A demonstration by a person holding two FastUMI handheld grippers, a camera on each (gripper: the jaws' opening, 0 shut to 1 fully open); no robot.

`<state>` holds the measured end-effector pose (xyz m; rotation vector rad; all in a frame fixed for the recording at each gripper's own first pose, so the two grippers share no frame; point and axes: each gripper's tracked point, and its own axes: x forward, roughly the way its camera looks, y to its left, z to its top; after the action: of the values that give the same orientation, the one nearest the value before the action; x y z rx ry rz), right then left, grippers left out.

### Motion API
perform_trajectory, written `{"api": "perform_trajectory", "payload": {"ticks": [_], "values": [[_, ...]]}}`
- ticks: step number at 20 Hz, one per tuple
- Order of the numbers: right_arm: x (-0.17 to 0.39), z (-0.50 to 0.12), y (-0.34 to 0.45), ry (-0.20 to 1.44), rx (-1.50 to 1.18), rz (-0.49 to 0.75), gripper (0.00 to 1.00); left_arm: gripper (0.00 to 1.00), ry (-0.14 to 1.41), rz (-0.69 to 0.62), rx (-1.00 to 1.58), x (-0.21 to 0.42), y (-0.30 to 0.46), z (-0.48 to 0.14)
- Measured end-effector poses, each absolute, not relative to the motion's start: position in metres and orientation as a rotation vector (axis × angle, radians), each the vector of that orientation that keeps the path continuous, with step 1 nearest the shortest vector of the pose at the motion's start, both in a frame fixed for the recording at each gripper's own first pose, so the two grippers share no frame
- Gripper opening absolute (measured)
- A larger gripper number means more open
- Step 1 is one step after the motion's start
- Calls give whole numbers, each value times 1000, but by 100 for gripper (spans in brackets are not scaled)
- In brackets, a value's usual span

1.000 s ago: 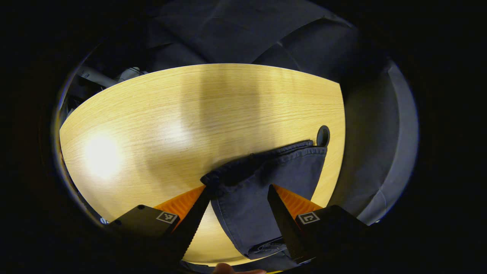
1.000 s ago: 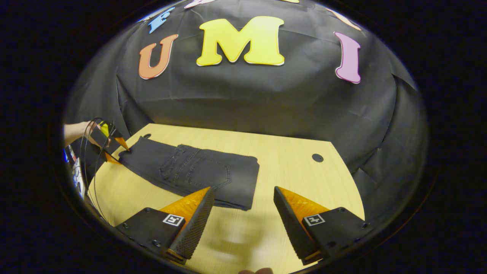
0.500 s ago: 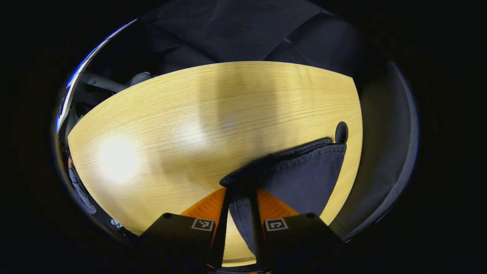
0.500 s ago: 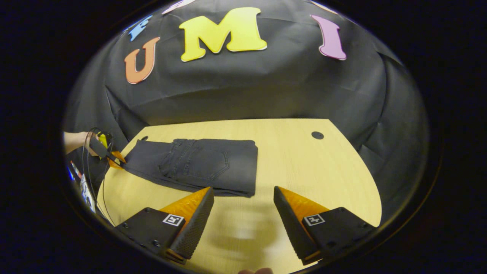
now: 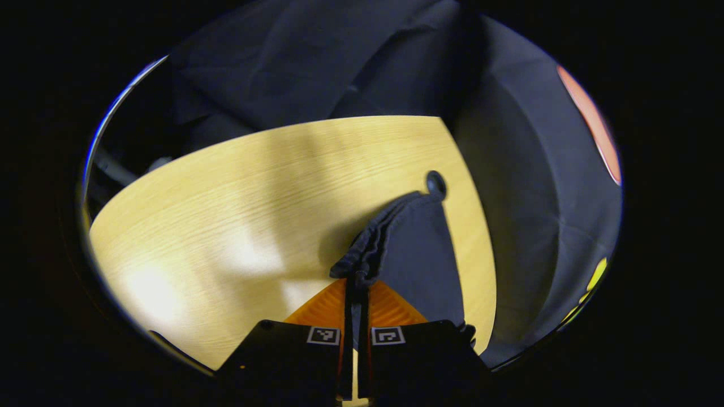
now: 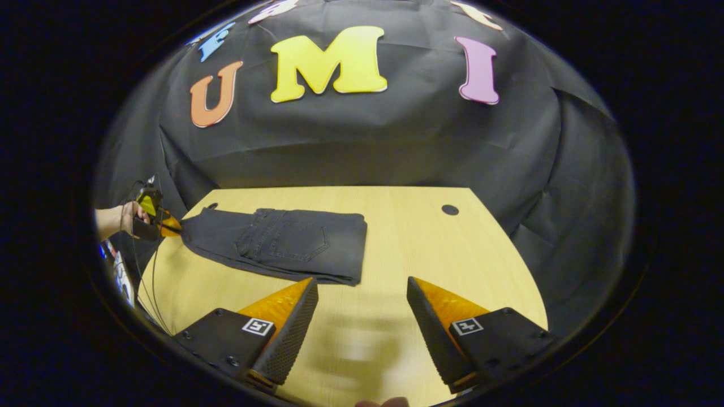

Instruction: Grasp the waist and the cuffs of the jeans and fold them to make the two legs overlap; first hold the waist and fold one-third of the jeans toward the cuffs, then hold the cuffs and fold the remaining one-third in the same direction to finish folding.

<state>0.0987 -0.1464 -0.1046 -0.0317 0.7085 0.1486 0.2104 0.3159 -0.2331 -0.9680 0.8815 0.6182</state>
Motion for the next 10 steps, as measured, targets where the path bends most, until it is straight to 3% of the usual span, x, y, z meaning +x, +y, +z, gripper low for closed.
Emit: {"api": "perform_trajectory", "payload": {"ticks": [5,10], "values": [[84,-69,-157,645,-14,137,98,6,743,381,-664,256,260,-118],[73,-50,-183,608,-11,110,97,6,585,104,-363,312,149,-21]]}}
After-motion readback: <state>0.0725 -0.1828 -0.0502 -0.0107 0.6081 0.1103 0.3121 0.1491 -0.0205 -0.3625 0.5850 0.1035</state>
